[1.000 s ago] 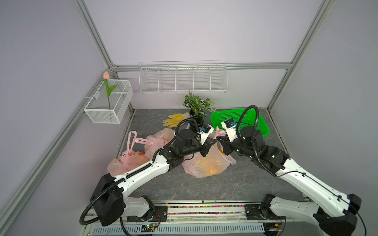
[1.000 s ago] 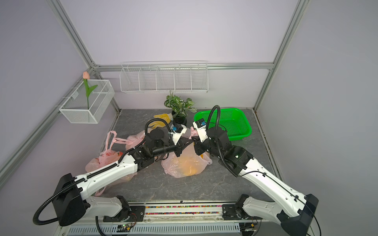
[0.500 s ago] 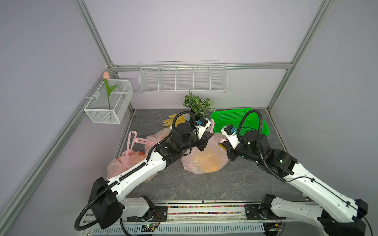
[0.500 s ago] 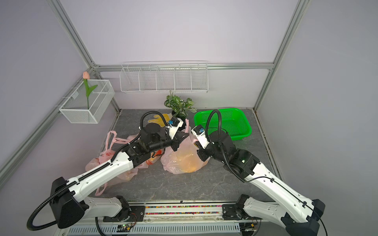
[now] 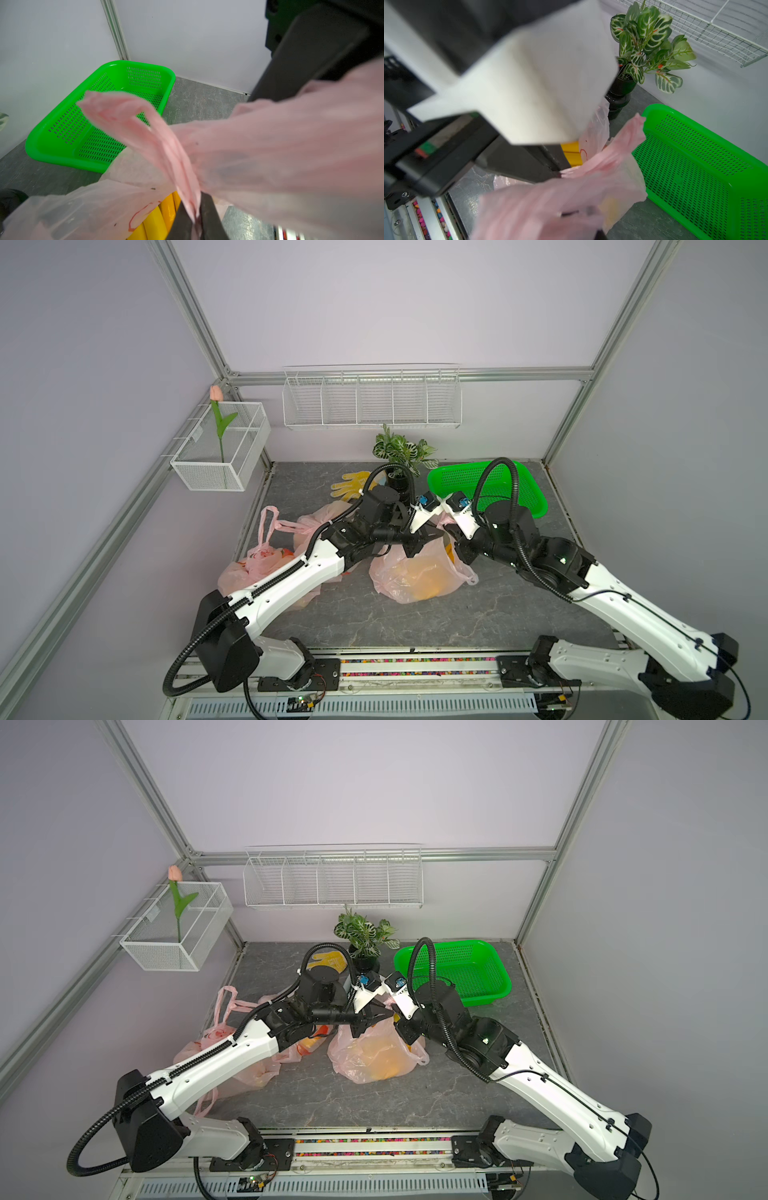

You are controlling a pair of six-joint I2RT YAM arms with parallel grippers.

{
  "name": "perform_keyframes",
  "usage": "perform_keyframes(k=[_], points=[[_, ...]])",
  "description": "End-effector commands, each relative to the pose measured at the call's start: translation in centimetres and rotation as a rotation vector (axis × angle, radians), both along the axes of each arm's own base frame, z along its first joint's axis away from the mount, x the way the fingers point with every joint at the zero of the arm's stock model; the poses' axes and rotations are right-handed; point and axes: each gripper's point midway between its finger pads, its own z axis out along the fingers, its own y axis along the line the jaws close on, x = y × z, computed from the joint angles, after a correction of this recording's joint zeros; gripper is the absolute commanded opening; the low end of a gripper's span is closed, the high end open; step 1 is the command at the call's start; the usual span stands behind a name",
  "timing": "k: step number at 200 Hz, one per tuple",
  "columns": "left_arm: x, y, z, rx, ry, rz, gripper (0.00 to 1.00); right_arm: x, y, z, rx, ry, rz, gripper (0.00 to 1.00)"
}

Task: Place the banana into a plastic bag & tie a knot
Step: Cross the plastic bag at the center of the board.

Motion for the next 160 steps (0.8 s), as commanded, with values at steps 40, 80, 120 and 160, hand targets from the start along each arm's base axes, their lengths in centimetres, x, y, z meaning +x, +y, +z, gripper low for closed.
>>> perform_keyframes(k=[40,80,120,160], points=[[-0.6,0.0,1.5,-0.05,-0.051,-0.027,0.36,-0.5,0.4,-0.5,-0.055,-0.013,0.04,0.07],[-0.5,-0.5,1.4,-0.062,-0.048,-0.035,0.43,-0.5,1.0,0.0,-0.018,-0.011,0.044,0.07],[-0.2,-1.2,1.6,-0.078,-0.042,-0.027,0.43,-0.7,1.6,0.1,0.021,0.006,0.058,0.08],[-0.4,-2.0,1.4,-0.078,-0.023,-0.049,0.4,-0.8,2.4,-0.5,0.051,0.042,0.072,0.09]])
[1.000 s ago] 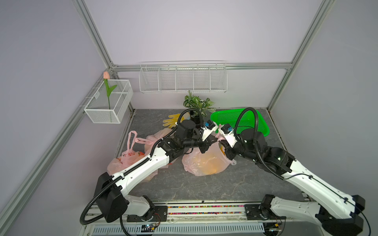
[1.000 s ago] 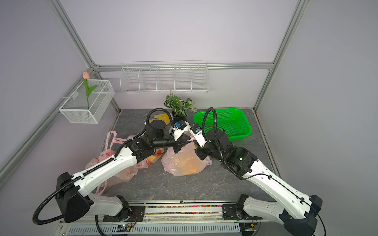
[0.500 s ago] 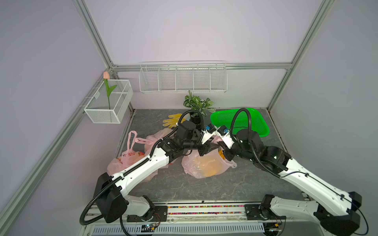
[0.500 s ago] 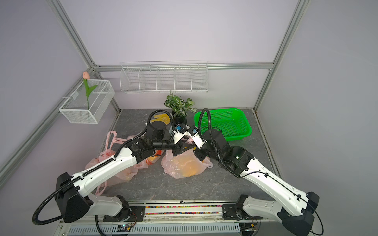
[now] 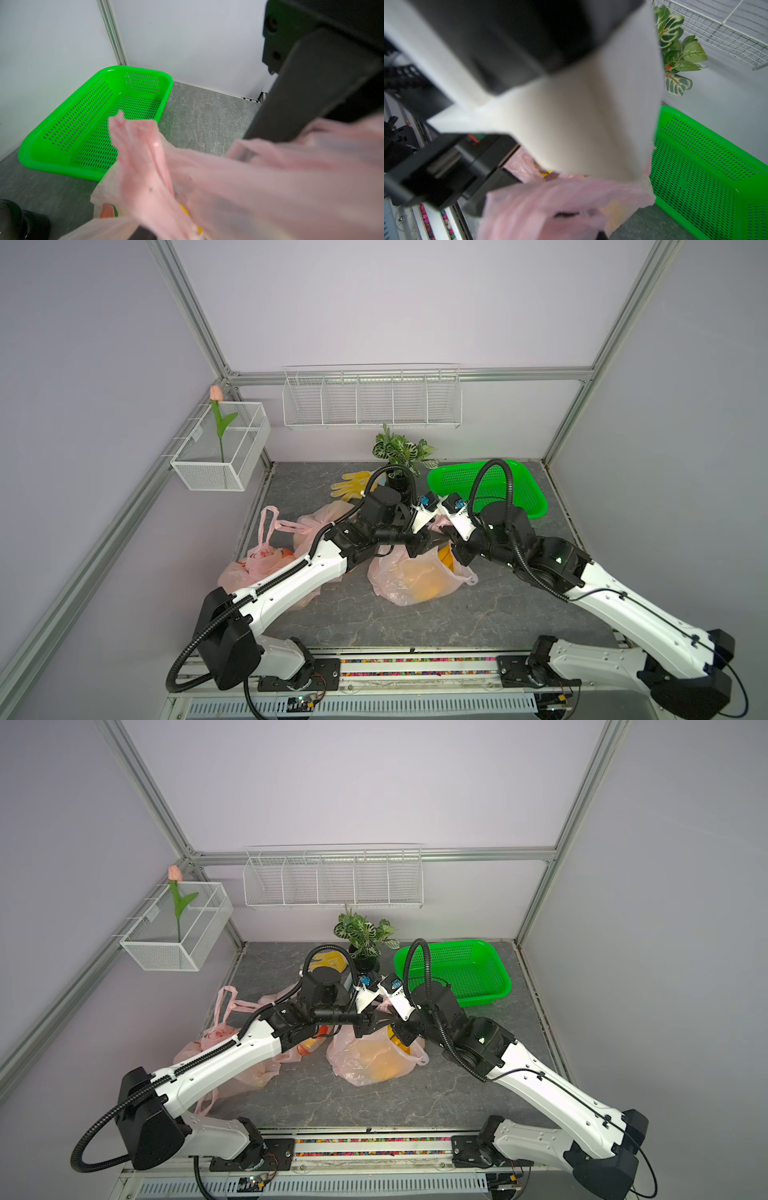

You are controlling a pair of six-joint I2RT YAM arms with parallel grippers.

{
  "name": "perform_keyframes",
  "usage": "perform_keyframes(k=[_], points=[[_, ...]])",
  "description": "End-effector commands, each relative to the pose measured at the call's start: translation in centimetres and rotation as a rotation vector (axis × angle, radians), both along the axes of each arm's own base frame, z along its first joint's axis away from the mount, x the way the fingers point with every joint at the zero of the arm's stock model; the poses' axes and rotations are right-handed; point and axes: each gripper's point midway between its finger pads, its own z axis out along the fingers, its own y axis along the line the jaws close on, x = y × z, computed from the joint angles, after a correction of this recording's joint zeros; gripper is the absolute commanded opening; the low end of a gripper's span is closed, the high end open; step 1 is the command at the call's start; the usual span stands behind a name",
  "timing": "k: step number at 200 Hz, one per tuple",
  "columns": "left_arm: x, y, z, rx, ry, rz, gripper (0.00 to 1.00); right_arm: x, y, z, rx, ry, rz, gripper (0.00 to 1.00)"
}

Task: Place the banana into a plastic bag & tie a knot
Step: Cross the plastic bag at the center of the board.

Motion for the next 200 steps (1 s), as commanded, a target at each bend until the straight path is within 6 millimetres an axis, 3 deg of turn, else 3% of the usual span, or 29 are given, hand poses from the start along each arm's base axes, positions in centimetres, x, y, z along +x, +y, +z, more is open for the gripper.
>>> perform_keyframes(k=[1,48,82,112,145,176,200], points=[[-0.4,-1.2,1.4,-0.048,-0.023,-0.038,0.4,-0.5,1.6,-0.4,0.044,0.036,0.047,0.09],[-0.4,-1.8,1.5,-0.06,-0.013,-0.042,0.36,-0.5,2.0,-0.5,0.074,0.052,0.048,0.1],[0.1,-1.9,1.8,-0.077,-0.011,-0.019,0.16,-0.7,2.0,-1.3,0.072,0.073,0.05,0.11],[0.0,-1.7,1.6,-0.081,-0.023,-0.012,0.05,-0.9,1.5,-1.3,0.072,0.073,0.043,0.23],[0.0,-1.3,1.1,-0.059,-0.045,-0.009,0.01,-1.7,0.0,0.2,0.099,0.059,0.042,0.4],[-0.7,-0.8,0.8,-0.065,-0.088,-0.034,0.01,-2.4,-3.0,2.4,0.174,0.05,0.03,0.46],[-1.3,-0.6,0.6,-0.075,-0.123,-0.063,0.01,-2.5,-4.0,3.5,0.227,0.048,0.028,0.48]])
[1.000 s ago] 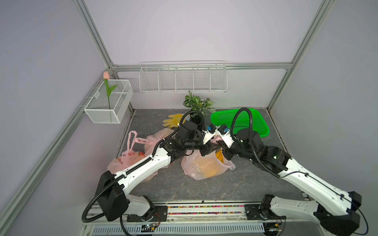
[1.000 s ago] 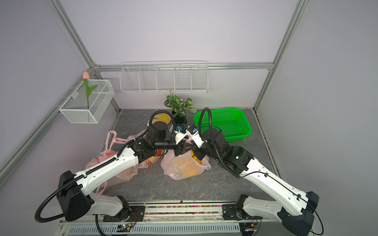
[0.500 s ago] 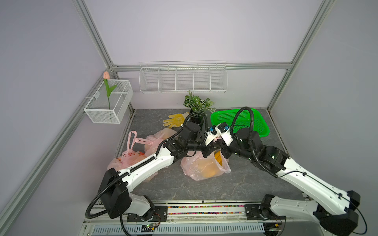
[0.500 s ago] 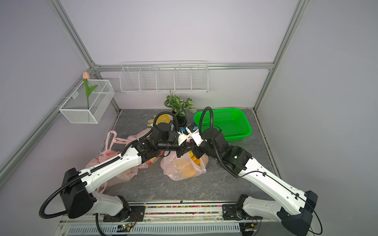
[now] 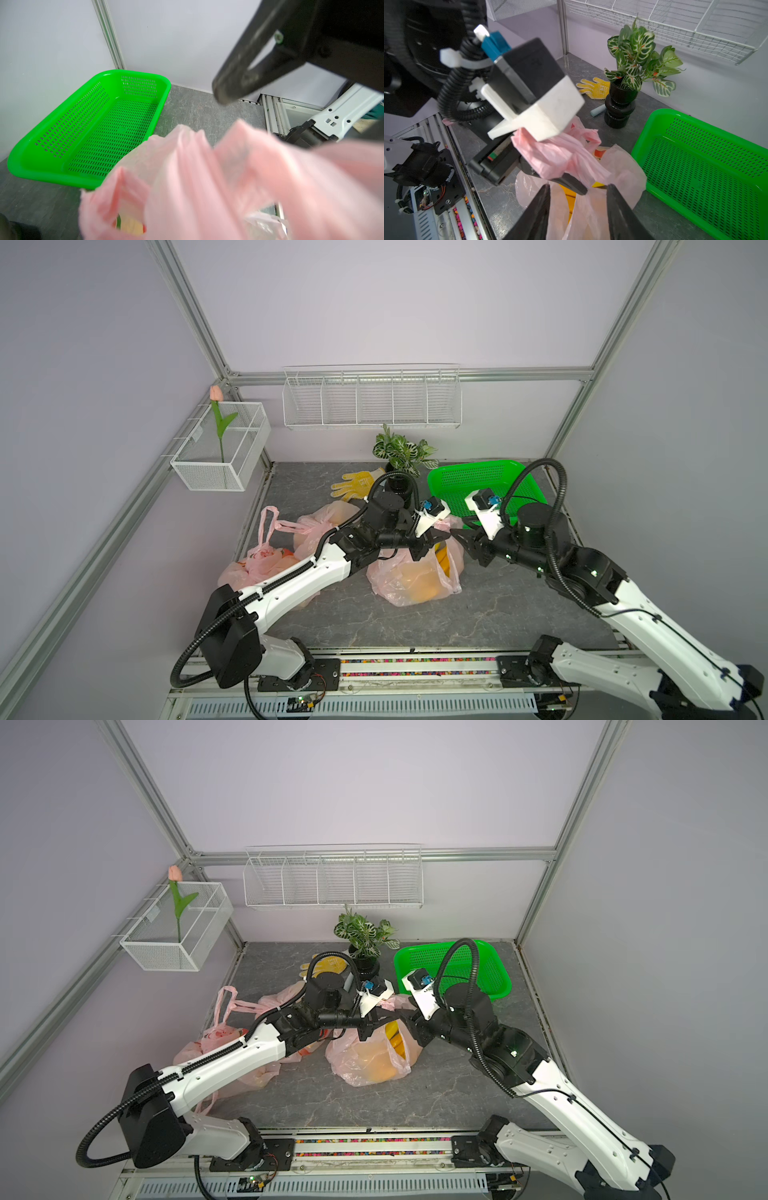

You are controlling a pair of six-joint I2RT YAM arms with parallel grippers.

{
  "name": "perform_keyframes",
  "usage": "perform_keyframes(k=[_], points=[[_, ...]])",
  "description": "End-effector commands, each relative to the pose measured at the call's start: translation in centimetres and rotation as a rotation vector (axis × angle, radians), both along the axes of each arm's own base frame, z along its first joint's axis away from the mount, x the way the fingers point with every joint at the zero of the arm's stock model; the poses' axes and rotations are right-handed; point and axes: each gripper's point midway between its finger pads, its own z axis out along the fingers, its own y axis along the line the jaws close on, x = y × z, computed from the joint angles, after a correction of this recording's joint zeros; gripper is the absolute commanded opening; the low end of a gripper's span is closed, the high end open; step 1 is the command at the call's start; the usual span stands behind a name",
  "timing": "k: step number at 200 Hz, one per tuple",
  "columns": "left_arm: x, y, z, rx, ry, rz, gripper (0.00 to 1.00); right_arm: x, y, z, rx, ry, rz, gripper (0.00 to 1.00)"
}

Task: Place the banana into a plastic bag & tie a knot
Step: Cross the plastic bag at the center of the board.

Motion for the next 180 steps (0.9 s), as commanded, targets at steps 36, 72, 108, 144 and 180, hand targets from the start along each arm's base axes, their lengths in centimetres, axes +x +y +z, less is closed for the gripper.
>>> perform_keyframes(k=[36,72,108,144,180], points=[[-2.0,0.2,1.0,-0.049,-0.119,-0.111,0.01,0.4,-0.6,0.1,0.062,0.024,0.004,0.52],[-2.9,0.5,0.6,-0.043,-0.143,-0.155,0.02,0.8,1.5,-0.1,0.096,0.057,0.075,0.54],[-3.2,0.7,0.2,-0.031,-0.156,-0.172,0.02,1.5,1.6,-1.7,0.062,0.074,0.052,0.54],[-2.9,0.8,0.0,-0.02,-0.16,-0.153,0.02,0.9,-0.5,-0.1,0.076,0.004,-0.005,0.55],[-3.0,0.7,0.0,-0.024,-0.157,-0.163,0.02,2.1,-1.8,-0.1,0.059,-0.007,-0.095,0.55]])
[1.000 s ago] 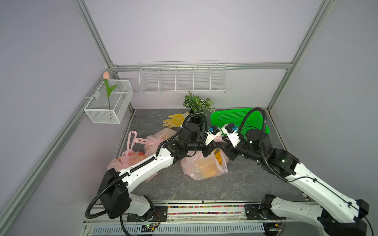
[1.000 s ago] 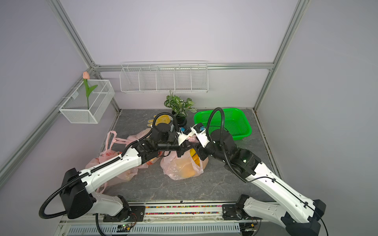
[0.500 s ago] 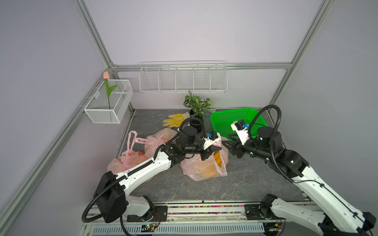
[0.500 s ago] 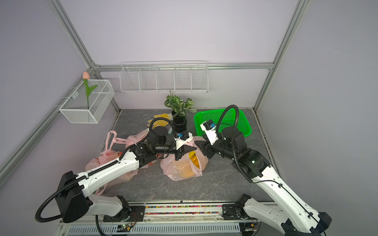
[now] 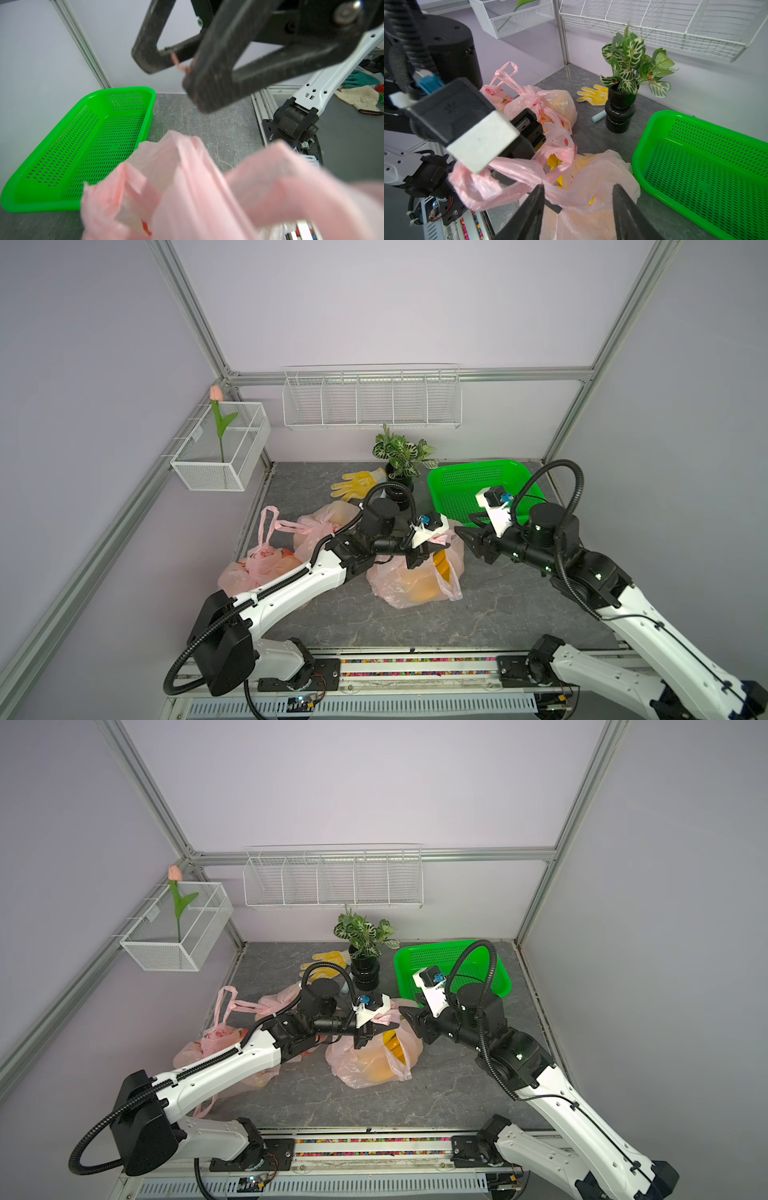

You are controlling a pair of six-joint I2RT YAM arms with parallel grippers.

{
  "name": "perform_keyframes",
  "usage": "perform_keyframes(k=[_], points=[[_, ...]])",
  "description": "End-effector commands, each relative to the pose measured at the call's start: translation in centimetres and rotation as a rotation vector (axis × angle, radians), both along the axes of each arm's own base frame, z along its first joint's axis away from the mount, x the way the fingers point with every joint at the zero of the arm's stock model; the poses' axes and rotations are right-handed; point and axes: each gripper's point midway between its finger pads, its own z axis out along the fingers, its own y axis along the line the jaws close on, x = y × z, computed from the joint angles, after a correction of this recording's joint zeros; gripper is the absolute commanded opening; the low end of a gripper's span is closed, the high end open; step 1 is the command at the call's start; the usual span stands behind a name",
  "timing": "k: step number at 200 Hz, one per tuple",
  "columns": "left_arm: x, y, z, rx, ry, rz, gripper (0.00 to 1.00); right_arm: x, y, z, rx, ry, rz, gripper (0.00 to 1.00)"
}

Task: Place the banana into a plastic bag & tie a knot
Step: Cross the plastic bag at the center of the board.

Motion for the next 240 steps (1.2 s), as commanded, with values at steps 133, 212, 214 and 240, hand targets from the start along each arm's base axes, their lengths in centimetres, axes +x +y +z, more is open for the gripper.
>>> perform_keyframes(k=[133,212,214,240], points=[[0.0,0.0,0.2,-0.003,0.005,0.013,0.22,1.2,3.8,-6.5,-0.096,0.107,0.009,0.42],[0.6,0.0,0.6,-0.014,0.016,0.057,0.21,0.1,4.9,-6.8,-0.081,0.121,0.062,0.43],[0.6,0.0,0.6,-0.015,0.015,0.057,0.19,0.0,4.9,-6.8,-0.078,0.12,0.063,0.44],[0.4,0.0,0.5,-0.016,0.01,0.044,0.07,-0.5,4.4,-5.7,-0.036,0.108,0.073,0.49]])
